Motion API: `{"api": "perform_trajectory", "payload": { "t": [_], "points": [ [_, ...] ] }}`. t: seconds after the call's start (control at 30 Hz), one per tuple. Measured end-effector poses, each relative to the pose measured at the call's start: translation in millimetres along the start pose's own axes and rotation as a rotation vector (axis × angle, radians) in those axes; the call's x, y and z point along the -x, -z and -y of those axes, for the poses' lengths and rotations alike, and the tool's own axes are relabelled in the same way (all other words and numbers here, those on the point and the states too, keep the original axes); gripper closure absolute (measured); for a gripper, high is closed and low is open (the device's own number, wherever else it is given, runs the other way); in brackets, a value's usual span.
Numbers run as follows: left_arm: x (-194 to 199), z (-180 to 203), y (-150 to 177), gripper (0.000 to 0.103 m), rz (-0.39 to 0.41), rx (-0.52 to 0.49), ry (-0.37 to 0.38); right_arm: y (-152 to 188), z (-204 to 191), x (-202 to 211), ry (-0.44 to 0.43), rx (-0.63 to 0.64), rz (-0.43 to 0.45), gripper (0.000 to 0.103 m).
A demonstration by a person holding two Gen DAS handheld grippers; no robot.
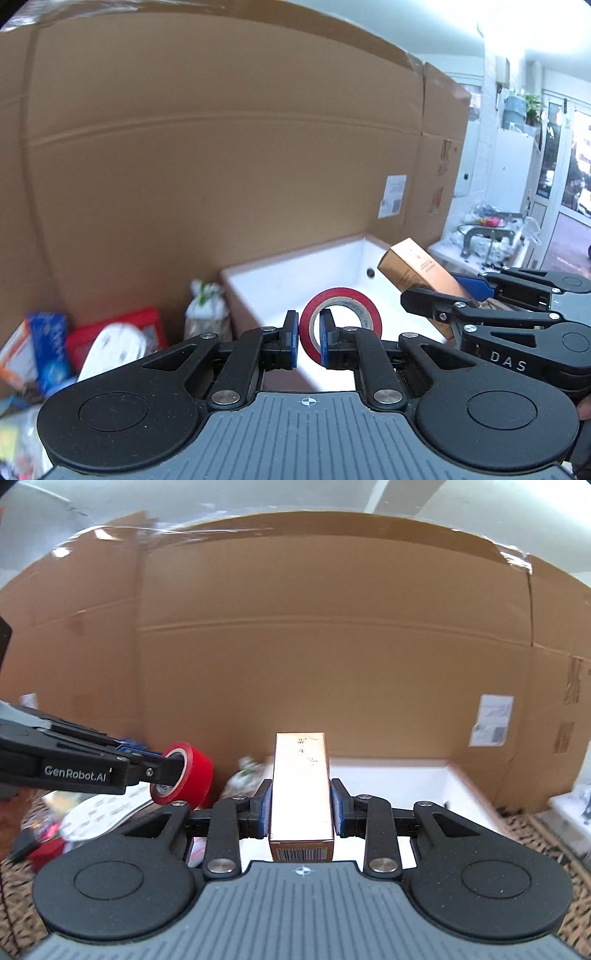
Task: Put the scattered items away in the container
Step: 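Lift the red tape and tan box and carry both over the open box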
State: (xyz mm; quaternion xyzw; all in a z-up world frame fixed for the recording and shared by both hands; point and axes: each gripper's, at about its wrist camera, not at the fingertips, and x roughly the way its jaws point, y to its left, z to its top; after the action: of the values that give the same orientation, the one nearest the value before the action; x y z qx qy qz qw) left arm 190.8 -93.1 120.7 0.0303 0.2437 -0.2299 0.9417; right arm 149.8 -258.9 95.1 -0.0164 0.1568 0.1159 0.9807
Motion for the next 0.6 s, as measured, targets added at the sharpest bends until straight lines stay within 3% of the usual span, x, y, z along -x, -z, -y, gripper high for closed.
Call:
{"api": "perform_trajectory", "payload": {
  "t": [0.2, 0.37, 0.5, 0.6],
  "points": [
    [-90.6, -1.9, -22.5, 0.096, -0.106, 0.032, -0.008, -7.8, 30.9, -76.2, 0.08, 0.017, -0.15, 0.068],
    [-158.8, -8.5, -18.5, 0.096, -0.214, 0.058, -0.032, -1.3, 45.4, -141.2, 0.082, 0.026, -0.309, 0.068],
    [-197.1, -17.7, -8.7, 0.096, -0.283, 0.078, -0.074, 9.4, 49.7, -184.8, 0.065, 0.044, -0.428, 0.068],
    [-209.8, -16.6, -5.3, 0.096, -0.282, 0.029, -0.113, 17.1, 53.9, -209.2, 0.066, 0.046, -0.512, 0.067]
  ]
}}
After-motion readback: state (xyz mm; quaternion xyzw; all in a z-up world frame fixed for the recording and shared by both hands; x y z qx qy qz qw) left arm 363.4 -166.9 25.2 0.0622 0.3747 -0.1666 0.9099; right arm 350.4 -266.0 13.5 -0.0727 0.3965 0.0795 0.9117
